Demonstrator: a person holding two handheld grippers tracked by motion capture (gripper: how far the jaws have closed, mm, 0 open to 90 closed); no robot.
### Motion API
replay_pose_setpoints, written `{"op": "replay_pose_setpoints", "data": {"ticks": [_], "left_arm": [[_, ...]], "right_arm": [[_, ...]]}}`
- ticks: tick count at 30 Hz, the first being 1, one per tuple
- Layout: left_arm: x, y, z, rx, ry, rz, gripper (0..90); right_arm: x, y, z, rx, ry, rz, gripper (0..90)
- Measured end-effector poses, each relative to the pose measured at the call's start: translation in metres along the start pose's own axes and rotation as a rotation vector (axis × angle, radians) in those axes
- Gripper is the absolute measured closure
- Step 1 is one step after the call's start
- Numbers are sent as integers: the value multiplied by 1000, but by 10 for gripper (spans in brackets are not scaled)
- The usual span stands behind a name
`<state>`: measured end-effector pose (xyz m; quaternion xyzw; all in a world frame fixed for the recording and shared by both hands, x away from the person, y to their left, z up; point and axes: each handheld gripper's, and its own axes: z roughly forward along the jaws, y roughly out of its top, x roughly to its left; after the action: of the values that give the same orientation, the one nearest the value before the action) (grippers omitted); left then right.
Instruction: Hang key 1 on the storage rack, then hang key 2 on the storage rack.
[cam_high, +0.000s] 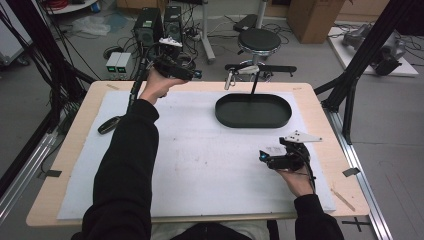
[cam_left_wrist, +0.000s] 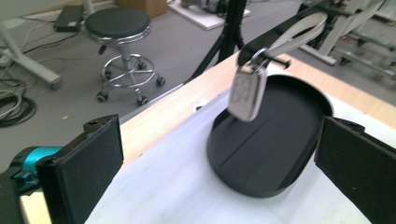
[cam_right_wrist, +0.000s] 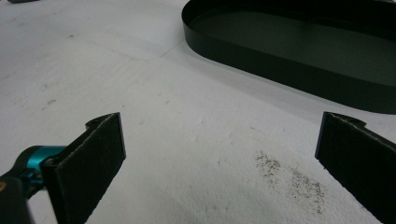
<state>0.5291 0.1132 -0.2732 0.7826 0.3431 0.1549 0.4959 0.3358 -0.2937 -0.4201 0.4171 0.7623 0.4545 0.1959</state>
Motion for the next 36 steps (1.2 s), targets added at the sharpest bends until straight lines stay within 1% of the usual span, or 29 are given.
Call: {"op": "replay_pose_setpoints", "data": {"ticks": [3,7,11,12,14,17,20,21,24,26,28,29,34,36], "left_arm": [[6,-6,-8,5,20,-4,17],[19,-14,-19,26,41,-26,17],[33,-23,-30,27,68,-56,17],[36,-26,-33,22,69,-67,17],[41,-31,-36,29,52,-81,17],[45,-38,-41,52,54,-80,17],[50,-44,-47,50,62,-89,17],[52,-47,-49,52,65,-91,17],[57,-53,-53,84,75,-96,23],[61,-57,-57,84,69,-102,26],[65,-62,-60,88,81,-108,26],[67,-65,-61,90,88,-111,26],[78,-80,-71,132,134,-116,26],[81,-84,-76,136,142,-110,26]], "right_arm": [[0,0,0,1,-1,1,8],[1,0,0,7,-1,-6,8],[1,0,1,4,-1,-4,8],[1,0,1,4,-3,-2,8],[1,0,1,7,-4,-1,8],[1,0,1,14,-9,-19,8],[2,-1,3,27,-17,-24,8],[2,-1,3,28,-19,-33,8],[3,-1,3,27,-21,-34,8],[3,-1,3,33,-22,-38,8],[4,-1,4,36,-25,-37,8],[3,-1,4,37,-28,-44,8],[3,-1,3,43,-35,-42,8],[3,-1,3,44,-38,-44,8]]}}
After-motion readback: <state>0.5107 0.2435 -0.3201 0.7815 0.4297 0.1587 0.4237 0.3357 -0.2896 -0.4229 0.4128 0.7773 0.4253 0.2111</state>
